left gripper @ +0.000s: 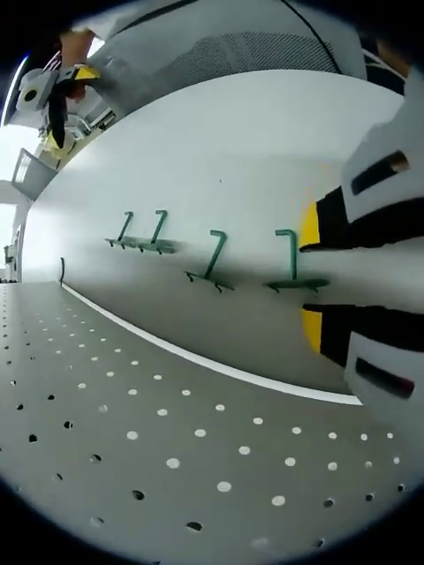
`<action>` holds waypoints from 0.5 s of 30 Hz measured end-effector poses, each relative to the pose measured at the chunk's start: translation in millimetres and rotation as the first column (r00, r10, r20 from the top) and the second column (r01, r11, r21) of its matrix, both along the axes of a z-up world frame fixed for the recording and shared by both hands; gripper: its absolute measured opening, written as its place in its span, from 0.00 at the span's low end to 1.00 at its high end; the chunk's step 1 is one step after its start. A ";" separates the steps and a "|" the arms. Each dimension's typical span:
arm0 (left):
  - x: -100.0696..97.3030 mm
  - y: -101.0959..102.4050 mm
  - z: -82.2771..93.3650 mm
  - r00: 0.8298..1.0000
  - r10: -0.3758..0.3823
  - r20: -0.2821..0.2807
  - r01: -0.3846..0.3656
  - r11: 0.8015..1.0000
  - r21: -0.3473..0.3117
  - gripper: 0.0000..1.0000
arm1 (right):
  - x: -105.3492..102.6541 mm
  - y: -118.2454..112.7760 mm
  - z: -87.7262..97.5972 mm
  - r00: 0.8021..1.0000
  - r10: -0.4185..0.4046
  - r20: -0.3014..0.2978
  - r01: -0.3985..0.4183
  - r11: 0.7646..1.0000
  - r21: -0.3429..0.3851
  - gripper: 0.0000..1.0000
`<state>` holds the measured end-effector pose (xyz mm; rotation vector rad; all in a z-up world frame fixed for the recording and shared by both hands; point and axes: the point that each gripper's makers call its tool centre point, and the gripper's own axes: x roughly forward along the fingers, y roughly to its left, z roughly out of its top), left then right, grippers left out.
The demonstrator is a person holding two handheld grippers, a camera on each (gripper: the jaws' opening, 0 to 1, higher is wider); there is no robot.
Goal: Insert the hook assembly into the mounting plate slot until the hook locks in place.
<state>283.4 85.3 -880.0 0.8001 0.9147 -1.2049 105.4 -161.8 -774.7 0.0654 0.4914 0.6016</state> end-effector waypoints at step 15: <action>8.8 4.6 0.4 0.999 0.035 0.041 -0.036 0.999 0.017 0.05 | 0.3 -0.4 1.4 1.000 -0.003 0.003 0.003 1.000 0.002 0.73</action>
